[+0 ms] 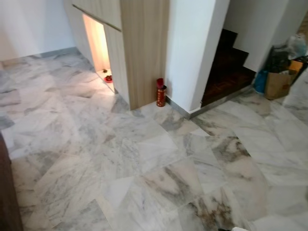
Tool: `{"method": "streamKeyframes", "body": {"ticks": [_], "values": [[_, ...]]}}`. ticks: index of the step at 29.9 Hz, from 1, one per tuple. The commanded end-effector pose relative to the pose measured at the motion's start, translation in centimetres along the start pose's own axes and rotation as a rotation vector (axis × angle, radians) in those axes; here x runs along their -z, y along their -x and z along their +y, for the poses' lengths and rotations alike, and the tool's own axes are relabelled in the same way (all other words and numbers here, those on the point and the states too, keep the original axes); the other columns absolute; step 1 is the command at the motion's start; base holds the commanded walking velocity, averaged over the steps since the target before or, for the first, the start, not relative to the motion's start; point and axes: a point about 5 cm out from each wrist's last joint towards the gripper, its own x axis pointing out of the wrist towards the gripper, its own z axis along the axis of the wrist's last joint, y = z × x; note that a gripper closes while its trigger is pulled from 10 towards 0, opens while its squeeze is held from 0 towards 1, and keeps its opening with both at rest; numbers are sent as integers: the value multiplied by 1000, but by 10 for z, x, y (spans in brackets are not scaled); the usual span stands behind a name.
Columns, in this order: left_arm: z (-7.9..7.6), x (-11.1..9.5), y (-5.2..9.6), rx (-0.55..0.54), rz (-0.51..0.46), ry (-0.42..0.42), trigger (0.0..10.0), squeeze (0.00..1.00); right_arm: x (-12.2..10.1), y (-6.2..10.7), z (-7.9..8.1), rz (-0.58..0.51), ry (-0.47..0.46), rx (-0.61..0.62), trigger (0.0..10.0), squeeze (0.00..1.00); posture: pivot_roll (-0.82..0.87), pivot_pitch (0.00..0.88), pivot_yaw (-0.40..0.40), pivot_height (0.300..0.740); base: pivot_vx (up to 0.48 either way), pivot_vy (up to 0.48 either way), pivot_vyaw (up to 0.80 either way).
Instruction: Move the pillow to the sofa from floor
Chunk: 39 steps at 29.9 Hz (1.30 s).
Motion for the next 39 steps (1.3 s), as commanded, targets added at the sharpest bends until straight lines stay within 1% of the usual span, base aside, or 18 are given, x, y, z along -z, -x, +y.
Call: {"method": "streamKeyframes", "body": {"ticks": [1, 7, 9, 13, 26, 28, 33, 35, 39], "values": [[5, 4, 1, -9, 17, -10, 10000, 0, -4, -1, 4, -4, -9, -8, 10000, 0, 43, 0, 13, 740, 0, 0, 800], [10, 5, 2, -15, 32, -16, 10000, 0, -9, -4, 13, -5, -3, -36, 10000, 0, 44, 0, 31, 740, 0, 0, 800], [11, 5, 2, -16, 32, -19, 10000, 0, -4, -3, 12, 0, -5, -38, 10000, 0, 43, 0, 32, 740, 0, 0, 800], [11, 5, 2, -17, 32, -23, 10000, 0, -3, -3, 12, 3, -7, -37, 10000, 0, 43, 0, 34, 740, 0, 0, 800], [11, 5, 2, -24, 35, -18, 10000, 0, -4, -3, 11, -5, -12, -31, 10000, 0, 45, 0, 26, 740, 0, 0, 800], [10, 2, 1, -25, 30, -13, 10000, 0, -6, -3, 9, -12, -52, -19, 10000, 0, 43, 0, 27, 740, 0, 0, 0], [10, 2, 1, -25, 33, -5, 10000, 0, -7, -3, 9, -15, -54, -21, 10000, 0, 37, 0, 29, 740, 0, 0, 0], [9, 2, 1, -23, 39, -14, 10000, 0, -6, -3, 9, -13, -55, -20, 10000, 0, 37, 0, 29, 740, 0, 0, 0], [10, 2, 1, -23, 39, -12, 10000, 0, -6, -3, 11, -15, -66, -22, 10000, 0, 40, 0, 30, 740, 0, 397, 0]]}}
